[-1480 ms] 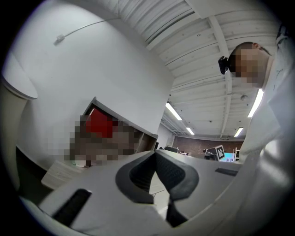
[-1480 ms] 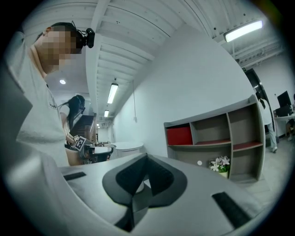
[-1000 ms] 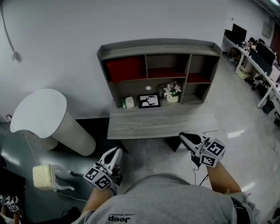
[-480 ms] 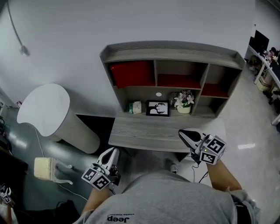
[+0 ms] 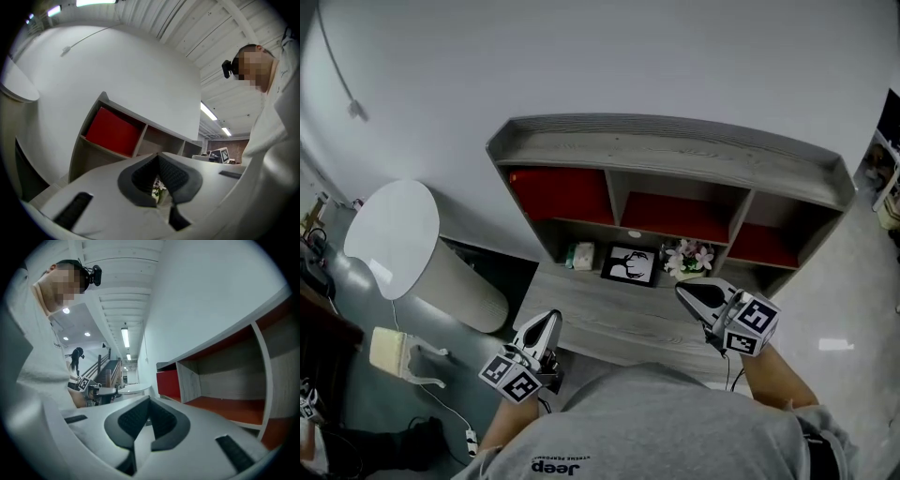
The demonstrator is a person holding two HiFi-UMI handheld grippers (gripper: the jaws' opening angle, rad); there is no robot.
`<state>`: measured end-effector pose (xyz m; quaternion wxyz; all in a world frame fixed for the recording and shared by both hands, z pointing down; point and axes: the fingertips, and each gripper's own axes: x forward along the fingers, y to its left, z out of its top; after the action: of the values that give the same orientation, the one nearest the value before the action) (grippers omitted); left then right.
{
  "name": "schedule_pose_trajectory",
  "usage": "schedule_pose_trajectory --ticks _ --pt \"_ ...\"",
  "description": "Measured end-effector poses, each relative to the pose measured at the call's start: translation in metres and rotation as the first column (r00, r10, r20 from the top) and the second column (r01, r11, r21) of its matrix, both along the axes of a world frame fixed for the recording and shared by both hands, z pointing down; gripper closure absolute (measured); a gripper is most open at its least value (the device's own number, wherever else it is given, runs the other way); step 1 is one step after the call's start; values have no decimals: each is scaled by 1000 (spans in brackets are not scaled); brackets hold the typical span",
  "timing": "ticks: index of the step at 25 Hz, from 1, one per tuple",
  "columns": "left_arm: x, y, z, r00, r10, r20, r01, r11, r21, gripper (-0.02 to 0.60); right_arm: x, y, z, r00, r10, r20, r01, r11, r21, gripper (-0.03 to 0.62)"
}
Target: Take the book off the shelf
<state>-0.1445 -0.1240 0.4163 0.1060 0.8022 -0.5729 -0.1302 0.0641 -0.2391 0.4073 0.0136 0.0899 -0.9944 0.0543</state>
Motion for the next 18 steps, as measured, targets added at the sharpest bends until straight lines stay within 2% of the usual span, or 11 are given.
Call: schedule_pose_trajectory --ticks 9,18 --pt "11 -65 10 999 -34 27 36 998 -58 569 0 -51 19 997 -82 14 83 996 -43 594" --pt "-26 -106 18 999 -4 39 6 998 -64 569 -23 -64 21 998 -59 -9 59 998 -27 594"
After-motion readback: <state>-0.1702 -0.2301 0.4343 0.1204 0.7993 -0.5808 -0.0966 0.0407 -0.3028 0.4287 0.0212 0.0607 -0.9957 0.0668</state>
